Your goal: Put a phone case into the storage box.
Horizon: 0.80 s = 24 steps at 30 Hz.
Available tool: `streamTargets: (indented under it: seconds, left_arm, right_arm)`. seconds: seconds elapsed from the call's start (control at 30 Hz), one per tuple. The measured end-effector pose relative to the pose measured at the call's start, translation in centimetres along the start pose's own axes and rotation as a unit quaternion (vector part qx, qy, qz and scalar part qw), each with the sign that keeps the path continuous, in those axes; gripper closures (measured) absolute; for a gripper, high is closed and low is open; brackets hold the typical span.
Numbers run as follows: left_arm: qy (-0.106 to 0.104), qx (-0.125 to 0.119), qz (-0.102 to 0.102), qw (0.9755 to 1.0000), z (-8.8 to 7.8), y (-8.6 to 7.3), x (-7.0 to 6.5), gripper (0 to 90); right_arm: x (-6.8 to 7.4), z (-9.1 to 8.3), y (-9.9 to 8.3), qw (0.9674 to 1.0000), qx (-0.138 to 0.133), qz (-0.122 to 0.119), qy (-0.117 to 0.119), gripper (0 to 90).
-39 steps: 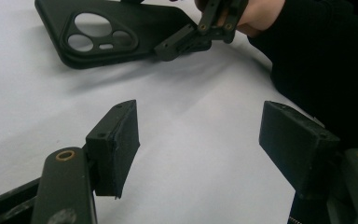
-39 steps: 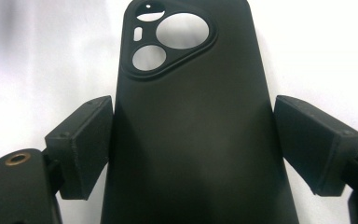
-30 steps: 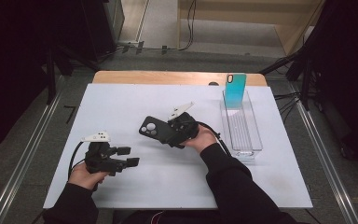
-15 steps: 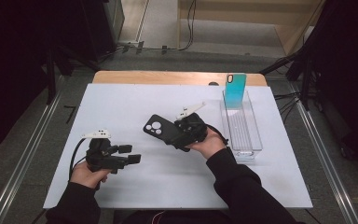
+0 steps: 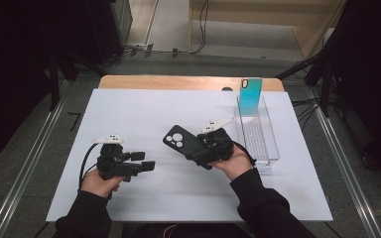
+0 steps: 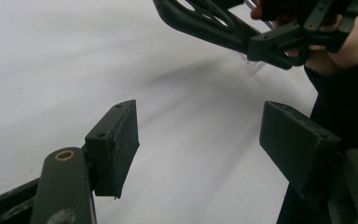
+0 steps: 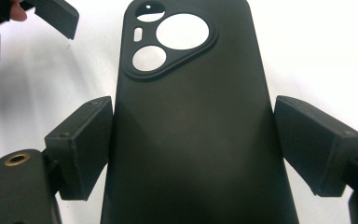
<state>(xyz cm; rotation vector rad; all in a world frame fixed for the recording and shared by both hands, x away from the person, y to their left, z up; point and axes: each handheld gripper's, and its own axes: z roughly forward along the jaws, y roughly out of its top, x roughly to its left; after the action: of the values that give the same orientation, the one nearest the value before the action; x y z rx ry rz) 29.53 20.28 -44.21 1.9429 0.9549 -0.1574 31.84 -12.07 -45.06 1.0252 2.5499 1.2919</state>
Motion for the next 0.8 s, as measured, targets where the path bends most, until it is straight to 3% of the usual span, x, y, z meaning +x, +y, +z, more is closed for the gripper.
streamTargets:
  seconds: [0.33, 0.57, 0.67, 0.8]
  left_arm:
    - [0.005, -0.015, 0.002, 0.9999, 0.6, 0.8, -0.6, 26.1]
    - [0.022, -0.029, -0.022, 0.9991, 0.9, 1.3, -0.4, 26.2]
    - [0.02, -0.026, -0.027, 0.9991, 1.3, 1.6, -0.5, 26.1]
    - [0.022, -0.019, -0.027, 0.9992, 1.8, 2.1, -0.7, 26.2]
  right_arm:
    - [0.8, -0.2, -1.8, 0.9978, -0.021, 0.054, -0.03, 13.5]
    - [1.2, 0.6, -2.5, 0.9941, -0.028, 0.098, -0.037, 13.5]
    - [1.5, 1.0, -2.6, 0.9927, -0.033, 0.109, -0.039, 13.5]
    - [1.9, 1.6, -2.7, 0.9926, -0.037, 0.104, -0.051, 13.5]
